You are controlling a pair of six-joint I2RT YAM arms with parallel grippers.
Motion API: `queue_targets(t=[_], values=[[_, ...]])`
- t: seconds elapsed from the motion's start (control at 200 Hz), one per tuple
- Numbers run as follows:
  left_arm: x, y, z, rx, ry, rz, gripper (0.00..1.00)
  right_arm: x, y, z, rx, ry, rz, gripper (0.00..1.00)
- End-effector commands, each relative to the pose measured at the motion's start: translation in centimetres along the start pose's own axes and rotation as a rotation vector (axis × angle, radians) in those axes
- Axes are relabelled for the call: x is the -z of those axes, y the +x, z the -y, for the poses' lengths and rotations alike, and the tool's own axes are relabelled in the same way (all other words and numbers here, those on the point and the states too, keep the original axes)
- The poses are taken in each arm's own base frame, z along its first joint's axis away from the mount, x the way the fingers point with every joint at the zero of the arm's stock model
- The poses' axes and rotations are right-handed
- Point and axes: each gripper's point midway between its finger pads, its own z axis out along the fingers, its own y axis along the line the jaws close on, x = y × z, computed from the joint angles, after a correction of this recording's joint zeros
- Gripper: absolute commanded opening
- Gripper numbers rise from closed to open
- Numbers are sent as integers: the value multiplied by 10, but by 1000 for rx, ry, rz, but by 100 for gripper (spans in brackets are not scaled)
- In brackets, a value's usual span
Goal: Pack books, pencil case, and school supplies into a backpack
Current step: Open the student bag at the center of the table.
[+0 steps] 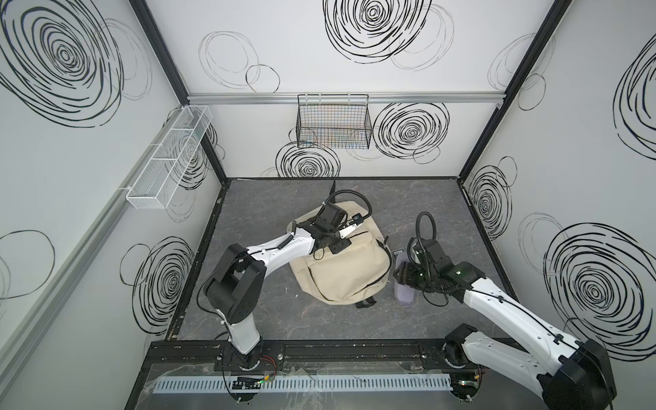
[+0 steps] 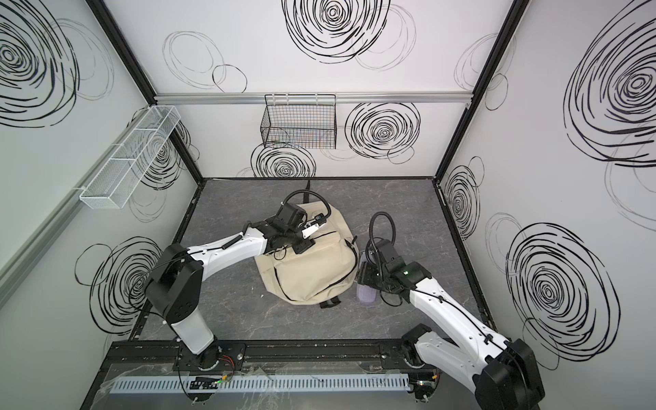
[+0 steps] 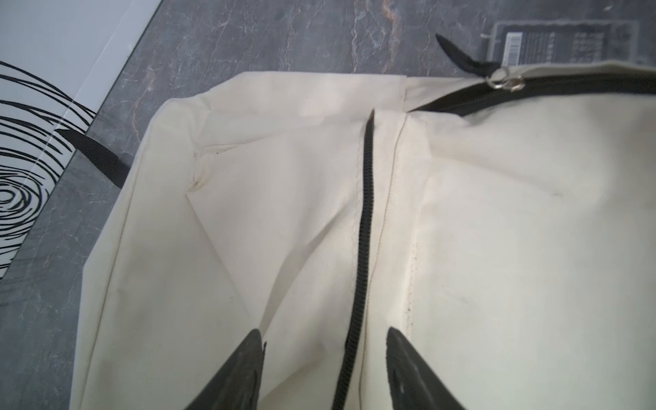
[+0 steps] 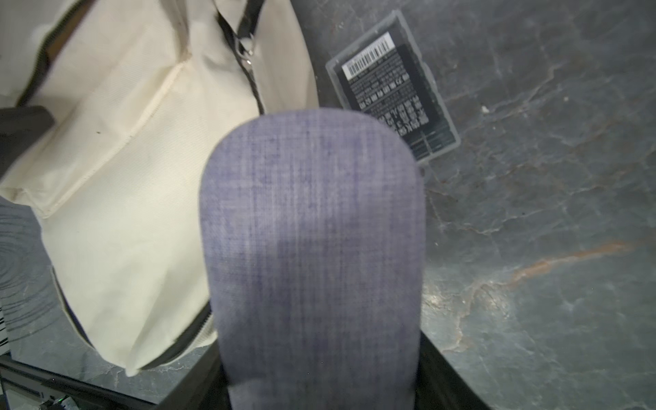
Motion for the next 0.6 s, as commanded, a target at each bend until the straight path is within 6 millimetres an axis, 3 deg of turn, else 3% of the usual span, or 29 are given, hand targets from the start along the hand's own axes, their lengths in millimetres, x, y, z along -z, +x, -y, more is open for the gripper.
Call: queue_targets(t=[0.0, 0.065, 0.28, 0.37, 0.45, 0.595], values=[[5, -21, -24, -20, -97, 38, 46, 11, -23, -20, 24, -53, 65, 38], [8, -24, -32, -2, -119, 54, 35, 14, -27, -25, 29, -61, 73, 38], [12, -27, -38, 22, -131, 80, 32, 17, -32, -30, 32, -79, 90, 38], [11, -26, -40, 23, -138, 74, 17, 18, -32, -34, 12, -100, 95, 38], [16, -30, -43, 34, -155, 86, 0, 20, -33, -51, -10, -170, 95, 33], [41, -52, -44, 87, -152, 189, 0, 18, -33, -94, -30, -324, 87, 32]])
